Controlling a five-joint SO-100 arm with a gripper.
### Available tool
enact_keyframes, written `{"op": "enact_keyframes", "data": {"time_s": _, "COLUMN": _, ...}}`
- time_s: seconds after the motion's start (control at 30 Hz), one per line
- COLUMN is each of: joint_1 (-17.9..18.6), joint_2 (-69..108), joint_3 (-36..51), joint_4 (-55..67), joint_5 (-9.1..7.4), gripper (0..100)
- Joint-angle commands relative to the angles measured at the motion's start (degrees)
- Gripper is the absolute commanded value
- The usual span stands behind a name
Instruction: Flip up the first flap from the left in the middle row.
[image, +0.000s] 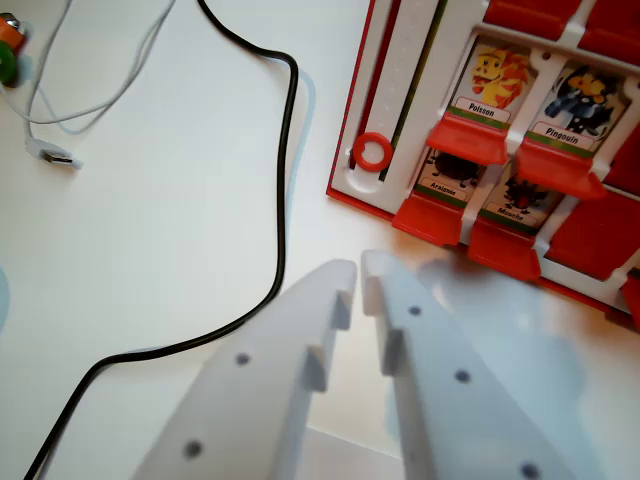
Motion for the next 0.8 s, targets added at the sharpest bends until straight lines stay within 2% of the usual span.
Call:
{"op": "enact_keyframes", "data": {"time_s": 0.0, "joint_1": -0.2, "joint_2": -5.4, "joint_3": -3.6, "joint_4": -5.1, "joint_5": 0.70, "gripper": 0}}
{"op": "enact_keyframes", "data": {"time_s": 0.27, "joint_1": 0.4, "joint_2": -16.2, "joint_3": -8.0, "joint_4": -9.3, "joint_5": 1.93, "gripper": 0}}
{"op": "enact_keyframes", "data": {"time_s": 0.5, "joint_1": 1.6, "joint_2": -22.3, "joint_3": -10.4, "joint_4": -12.0, "joint_5": 2.37, "gripper": 0}}
{"op": "enact_keyframes", "data": {"time_s": 0.77, "joint_1": 3.6, "joint_2": -26.5, "joint_3": -12.6, "joint_4": -13.9, "joint_5": 1.93, "gripper": 0}}
